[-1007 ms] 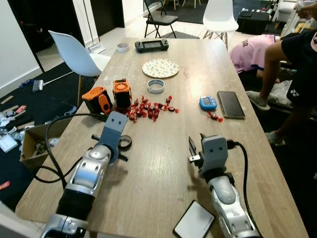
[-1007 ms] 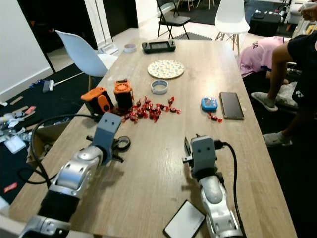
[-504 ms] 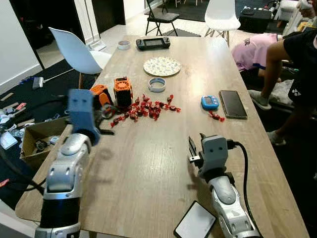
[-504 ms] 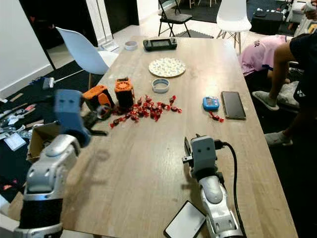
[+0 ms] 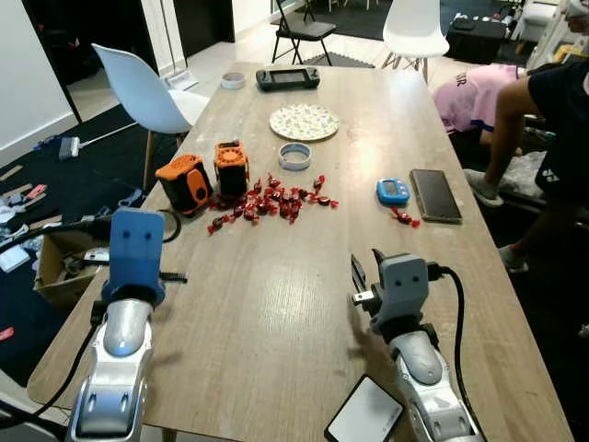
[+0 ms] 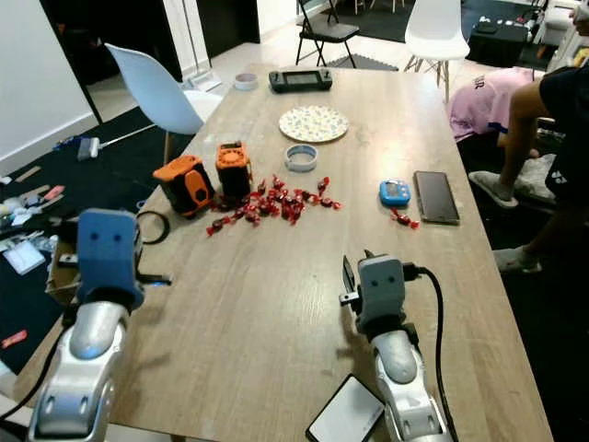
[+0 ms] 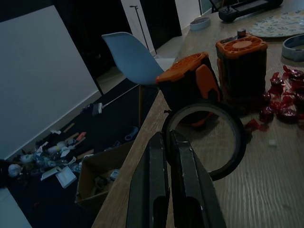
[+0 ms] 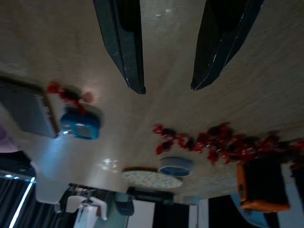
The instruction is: Hang keys on a hook
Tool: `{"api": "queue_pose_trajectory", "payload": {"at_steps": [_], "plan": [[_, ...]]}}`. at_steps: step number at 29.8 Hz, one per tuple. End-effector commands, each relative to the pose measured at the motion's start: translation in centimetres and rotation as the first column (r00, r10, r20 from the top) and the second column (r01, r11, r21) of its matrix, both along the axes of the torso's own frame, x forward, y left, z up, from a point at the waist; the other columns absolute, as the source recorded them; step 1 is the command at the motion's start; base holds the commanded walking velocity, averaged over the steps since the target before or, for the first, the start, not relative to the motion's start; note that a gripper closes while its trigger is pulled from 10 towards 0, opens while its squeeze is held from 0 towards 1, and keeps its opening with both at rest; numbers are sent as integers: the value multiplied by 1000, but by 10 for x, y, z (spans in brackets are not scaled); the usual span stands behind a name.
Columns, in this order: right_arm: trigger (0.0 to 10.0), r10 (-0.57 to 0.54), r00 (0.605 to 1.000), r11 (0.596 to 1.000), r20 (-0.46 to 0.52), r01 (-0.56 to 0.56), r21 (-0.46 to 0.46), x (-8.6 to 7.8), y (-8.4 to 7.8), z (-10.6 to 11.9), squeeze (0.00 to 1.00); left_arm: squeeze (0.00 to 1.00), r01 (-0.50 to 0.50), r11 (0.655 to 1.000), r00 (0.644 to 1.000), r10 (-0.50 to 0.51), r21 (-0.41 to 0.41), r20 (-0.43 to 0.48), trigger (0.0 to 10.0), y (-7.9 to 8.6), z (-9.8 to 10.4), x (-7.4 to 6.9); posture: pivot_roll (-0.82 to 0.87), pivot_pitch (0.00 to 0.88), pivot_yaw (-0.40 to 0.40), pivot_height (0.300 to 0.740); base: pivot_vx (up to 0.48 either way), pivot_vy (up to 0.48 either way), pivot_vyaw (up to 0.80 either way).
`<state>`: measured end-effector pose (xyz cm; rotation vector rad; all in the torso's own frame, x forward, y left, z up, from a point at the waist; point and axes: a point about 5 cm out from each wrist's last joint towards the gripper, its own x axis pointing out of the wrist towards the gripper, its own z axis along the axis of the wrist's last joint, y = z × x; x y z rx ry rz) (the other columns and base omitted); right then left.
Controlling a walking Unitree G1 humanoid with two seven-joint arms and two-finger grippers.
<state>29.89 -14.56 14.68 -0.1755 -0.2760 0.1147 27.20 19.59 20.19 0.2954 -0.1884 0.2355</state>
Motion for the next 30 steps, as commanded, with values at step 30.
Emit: {"api": "queue_pose_trajectory", "payload": {"at_steps": [30], "plan": [[10000,191,981,975,-25,-193,-106,-9,6,-1,0,0,363,919,932,-357,153,-65,10000,-6,-4,39,71,168,18,740,0,0,0]]}}
